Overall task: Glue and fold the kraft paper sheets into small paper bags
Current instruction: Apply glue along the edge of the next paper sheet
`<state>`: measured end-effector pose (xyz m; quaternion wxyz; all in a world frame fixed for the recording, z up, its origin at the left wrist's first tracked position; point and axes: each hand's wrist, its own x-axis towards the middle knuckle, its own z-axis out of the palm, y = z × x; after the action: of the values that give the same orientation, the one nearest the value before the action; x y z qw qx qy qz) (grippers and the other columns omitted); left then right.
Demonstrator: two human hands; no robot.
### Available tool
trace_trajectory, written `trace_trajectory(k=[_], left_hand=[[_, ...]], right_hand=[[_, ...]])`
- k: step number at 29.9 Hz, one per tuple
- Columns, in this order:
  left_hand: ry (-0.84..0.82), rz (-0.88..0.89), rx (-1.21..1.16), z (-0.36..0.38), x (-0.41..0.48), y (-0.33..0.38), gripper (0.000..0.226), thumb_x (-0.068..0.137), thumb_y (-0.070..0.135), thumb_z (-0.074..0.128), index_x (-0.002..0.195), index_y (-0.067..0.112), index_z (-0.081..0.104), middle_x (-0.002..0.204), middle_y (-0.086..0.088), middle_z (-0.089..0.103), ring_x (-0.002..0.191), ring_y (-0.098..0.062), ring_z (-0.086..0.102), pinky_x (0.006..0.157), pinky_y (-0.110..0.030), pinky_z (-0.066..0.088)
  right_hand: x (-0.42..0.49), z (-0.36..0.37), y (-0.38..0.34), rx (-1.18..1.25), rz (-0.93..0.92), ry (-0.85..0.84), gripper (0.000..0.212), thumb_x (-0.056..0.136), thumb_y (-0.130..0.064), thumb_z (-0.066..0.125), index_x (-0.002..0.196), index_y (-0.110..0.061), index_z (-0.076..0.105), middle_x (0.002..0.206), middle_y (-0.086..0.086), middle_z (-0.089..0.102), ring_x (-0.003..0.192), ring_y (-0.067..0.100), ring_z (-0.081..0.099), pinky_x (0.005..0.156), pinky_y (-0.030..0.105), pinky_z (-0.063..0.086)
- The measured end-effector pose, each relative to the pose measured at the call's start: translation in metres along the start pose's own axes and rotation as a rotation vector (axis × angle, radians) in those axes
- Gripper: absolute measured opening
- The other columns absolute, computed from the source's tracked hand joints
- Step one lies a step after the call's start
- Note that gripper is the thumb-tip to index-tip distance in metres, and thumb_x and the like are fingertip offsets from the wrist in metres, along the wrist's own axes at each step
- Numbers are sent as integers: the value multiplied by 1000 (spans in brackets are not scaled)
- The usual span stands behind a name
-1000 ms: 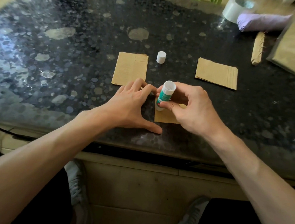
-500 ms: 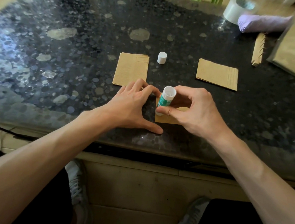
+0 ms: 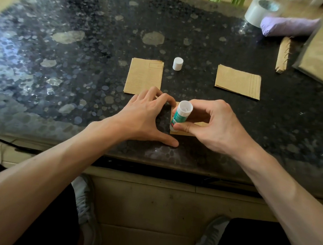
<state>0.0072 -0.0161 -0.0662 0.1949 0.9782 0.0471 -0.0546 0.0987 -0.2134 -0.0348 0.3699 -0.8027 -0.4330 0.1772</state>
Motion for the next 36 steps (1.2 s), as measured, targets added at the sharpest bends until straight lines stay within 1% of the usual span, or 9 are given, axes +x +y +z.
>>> trace_trajectory(k=[3,7,12,20,22,26,31,33,36], left_hand=[[-9,0,-7,-1,0,0,110,53,87,67,144,36,34,138,5,35,129,-17,35,112,-38,31],[-14,-3,-9,-1,0,1,110,52,88,65,144,36,35,137,5,35,129,-16,35,112,-39,32],[-9,-5,-14,-1,-1,1,110,52,88,66,143,36,35,137,5,35,128,-16,35,111,-39,32],[-3,-3,0,0,0,0,111,51,90,64,144,36,35,136,6,35,126,-14,35,111,-38,32],[-4,-6,-7,0,0,0,110,50,91,63,142,37,37,135,7,35,127,-14,35,110,-37,31],[-4,-12,-21,0,0,0,110,47,92,62,141,38,38,135,8,34,127,-14,35,109,-34,29],[-10,-17,-20,0,-1,0,110,48,92,62,142,39,37,136,7,34,129,-14,35,112,-38,31],[-8,-16,-21,0,-1,0,110,48,92,62,142,39,37,136,7,34,130,-15,35,113,-39,31],[-3,-12,-24,-1,-1,0,109,49,92,61,142,39,37,137,7,34,130,-15,35,114,-40,31]], right_hand=[[-1,0,0,21,-3,-9,28,84,-28,86,110,-24,78,100,-19,76,101,-8,69,91,8,49],[-3,0,-1,39,-7,-18,27,83,-27,86,109,-23,78,101,-18,77,101,-7,70,94,13,52],[-3,1,0,57,5,-20,26,83,-27,87,107,-22,78,99,-17,77,100,-6,71,93,13,52],[-3,-1,2,70,48,-45,26,88,-28,83,113,-24,77,105,-15,77,103,-2,71,98,28,56],[-3,-5,4,134,72,-2,23,88,-26,83,110,-23,78,103,-14,78,102,-1,72,97,27,57],[-1,-14,11,232,72,212,22,88,-25,82,109,-18,77,103,-9,78,102,3,73,95,24,56],[3,-6,11,245,48,308,22,90,-25,81,110,-20,74,104,-14,76,102,0,72,90,15,54],[5,-4,13,219,46,335,23,90,-26,81,112,-19,74,104,-15,75,102,1,71,90,17,55],[7,-1,18,83,50,301,30,90,-32,80,116,-19,74,108,-14,74,104,3,69,93,26,56]])
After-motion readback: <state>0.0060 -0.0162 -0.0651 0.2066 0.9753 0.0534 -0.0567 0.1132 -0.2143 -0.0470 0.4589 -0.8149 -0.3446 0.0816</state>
